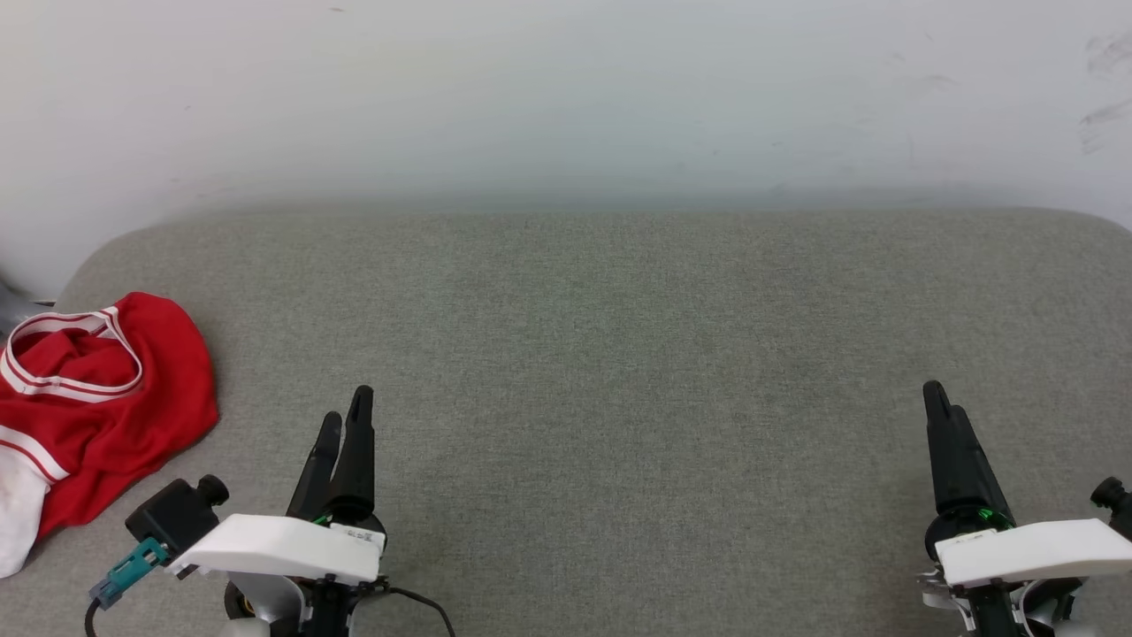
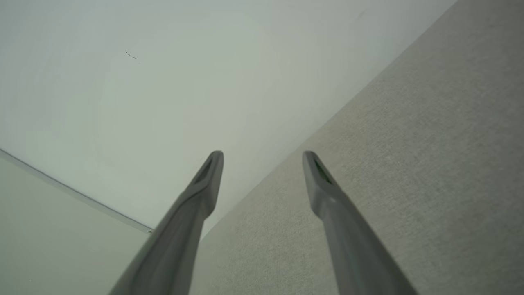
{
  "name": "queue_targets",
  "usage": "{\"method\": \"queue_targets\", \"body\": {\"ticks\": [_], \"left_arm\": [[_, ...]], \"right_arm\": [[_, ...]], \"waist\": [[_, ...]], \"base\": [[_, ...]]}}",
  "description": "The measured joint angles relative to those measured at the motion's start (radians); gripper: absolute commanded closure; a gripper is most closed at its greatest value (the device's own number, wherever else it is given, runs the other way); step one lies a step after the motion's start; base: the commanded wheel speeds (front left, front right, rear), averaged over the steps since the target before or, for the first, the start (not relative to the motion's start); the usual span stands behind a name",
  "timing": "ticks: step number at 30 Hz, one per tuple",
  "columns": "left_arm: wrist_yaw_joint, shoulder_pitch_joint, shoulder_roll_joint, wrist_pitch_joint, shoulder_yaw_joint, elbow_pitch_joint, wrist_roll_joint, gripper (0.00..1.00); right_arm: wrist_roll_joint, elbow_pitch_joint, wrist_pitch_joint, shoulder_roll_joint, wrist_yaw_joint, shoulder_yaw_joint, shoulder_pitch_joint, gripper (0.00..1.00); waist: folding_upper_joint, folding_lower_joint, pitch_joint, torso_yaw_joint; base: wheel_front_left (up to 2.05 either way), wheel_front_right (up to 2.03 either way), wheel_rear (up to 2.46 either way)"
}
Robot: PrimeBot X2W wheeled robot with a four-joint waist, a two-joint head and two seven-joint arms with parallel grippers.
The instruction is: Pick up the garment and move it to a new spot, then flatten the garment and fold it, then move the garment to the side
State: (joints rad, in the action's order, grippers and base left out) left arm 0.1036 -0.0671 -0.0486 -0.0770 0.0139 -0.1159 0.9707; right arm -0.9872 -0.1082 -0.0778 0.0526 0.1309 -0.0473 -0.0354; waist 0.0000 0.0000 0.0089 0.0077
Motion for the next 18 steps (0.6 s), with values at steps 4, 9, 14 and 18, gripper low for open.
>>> {"method": "queue_targets", "body": {"ticks": [4, 9, 14, 18], "left_arm": [[-0.018, 0.000, 0.000, -0.014, 0.013, 0.007, -0.123, 0.00], [-0.033, 0.000, -0.005, -0.029, 0.025, 0.013, -0.265, 0.00], [-0.051, 0.004, -0.019, -0.042, 0.041, 0.021, -0.365, 0.00], [-0.064, 0.007, -0.035, -0.053, 0.048, 0.029, -0.425, 0.00]], "right_arm": [[0.099, 0.011, -0.002, 0.000, 0.000, 0.000, 0.001, 0.00], [0.204, 0.033, 0.009, -0.001, 0.000, 0.000, 0.012, 0.00], [0.297, 0.054, 0.026, -0.001, 0.000, -0.003, 0.020, 0.00], [0.364, 0.071, 0.035, -0.001, 0.000, -0.005, 0.026, 0.00]], "waist": [[0.0000, 0.0000, -0.001, 0.001], [0.0000, 0.0000, -0.003, 0.004], [0.0000, 0.0000, -0.005, 0.006], [0.0000, 0.0000, -0.007, 0.008]], "base": [[0.00, 0.00, 0.00], [0.00, 0.00, 0.00], [0.00, 0.00, 0.00], [0.00, 0.00, 0.00]]}}
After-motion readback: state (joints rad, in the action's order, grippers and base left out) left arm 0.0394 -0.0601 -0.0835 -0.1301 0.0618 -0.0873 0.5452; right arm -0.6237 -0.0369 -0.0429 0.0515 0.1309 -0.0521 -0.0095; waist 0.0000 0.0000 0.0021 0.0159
